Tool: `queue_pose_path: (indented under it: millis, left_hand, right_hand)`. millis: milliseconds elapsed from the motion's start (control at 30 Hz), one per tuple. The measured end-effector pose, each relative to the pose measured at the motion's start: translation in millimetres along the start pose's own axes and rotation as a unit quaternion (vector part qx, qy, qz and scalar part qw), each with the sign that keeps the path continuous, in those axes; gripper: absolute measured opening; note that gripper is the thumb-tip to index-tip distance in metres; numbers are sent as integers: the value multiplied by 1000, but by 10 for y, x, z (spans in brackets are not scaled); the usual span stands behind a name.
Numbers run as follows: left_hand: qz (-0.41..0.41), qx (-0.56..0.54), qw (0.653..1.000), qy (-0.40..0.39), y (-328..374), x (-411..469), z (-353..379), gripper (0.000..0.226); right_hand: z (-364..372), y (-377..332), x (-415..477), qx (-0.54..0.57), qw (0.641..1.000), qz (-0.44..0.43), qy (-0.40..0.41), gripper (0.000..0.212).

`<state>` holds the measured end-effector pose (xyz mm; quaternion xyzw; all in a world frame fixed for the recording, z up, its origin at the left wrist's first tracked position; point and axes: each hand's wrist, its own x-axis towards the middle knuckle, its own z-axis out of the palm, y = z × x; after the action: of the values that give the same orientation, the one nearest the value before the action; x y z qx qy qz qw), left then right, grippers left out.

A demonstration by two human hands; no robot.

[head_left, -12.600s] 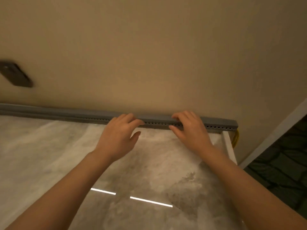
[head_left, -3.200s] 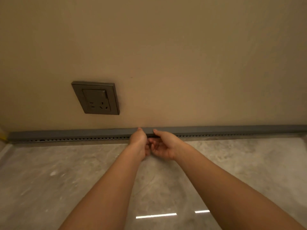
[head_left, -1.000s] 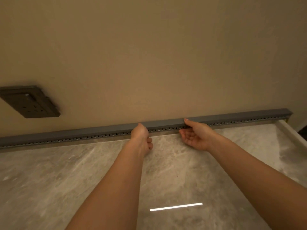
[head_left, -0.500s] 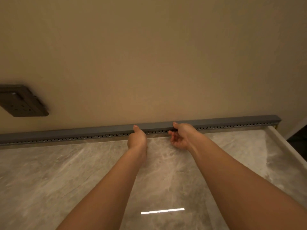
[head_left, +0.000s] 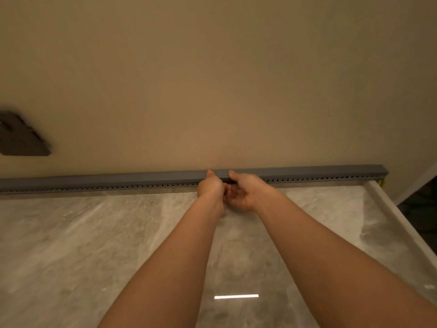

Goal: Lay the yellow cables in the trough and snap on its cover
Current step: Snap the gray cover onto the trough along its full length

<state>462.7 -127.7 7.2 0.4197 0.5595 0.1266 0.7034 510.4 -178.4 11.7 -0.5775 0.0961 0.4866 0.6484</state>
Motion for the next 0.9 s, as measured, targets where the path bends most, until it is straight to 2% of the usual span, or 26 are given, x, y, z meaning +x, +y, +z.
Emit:
queue_pose_path:
  millis: [33, 233, 367, 433, 567, 600, 700, 900]
  left_hand:
    - [1, 5, 1000, -6, 12, -38, -11, 46]
    - [-4, 18, 999, -28, 17, -155, -26, 47]
    - [-8, 40, 999, -35, 32, -182, -21, 42]
    - [-11, 43, 998, -42, 29, -174, -36, 31]
    - [-21, 28, 998, -58, 36, -129, -39, 36]
    - [-23, 23, 998, -58, 29, -118, -31, 43]
    - [-9, 18, 999, -40, -5, -67, -15, 58]
    - [-6, 11, 999, -39, -33, -2, 22, 58]
  right_hand:
    - [-33, -2, -13, -1, 1000, -1, -15, 21]
    - [-401, -58, -63, -22, 998, 6, -58, 42]
    - [-835, -258, -132, -11, 1000, -1, -21, 43]
    - [-1000, -327, -170, -6, 1000, -15, 11, 41]
    - [-1010, -362, -168, 46, 996, -51, 61, 25]
    - [-977, -352, -149, 58, 994, -61, 70, 23]
    - [-904, -332, -90, 88, 989, -75, 92, 23]
    - [-898, -352, -70, 147, 980, -79, 106, 26]
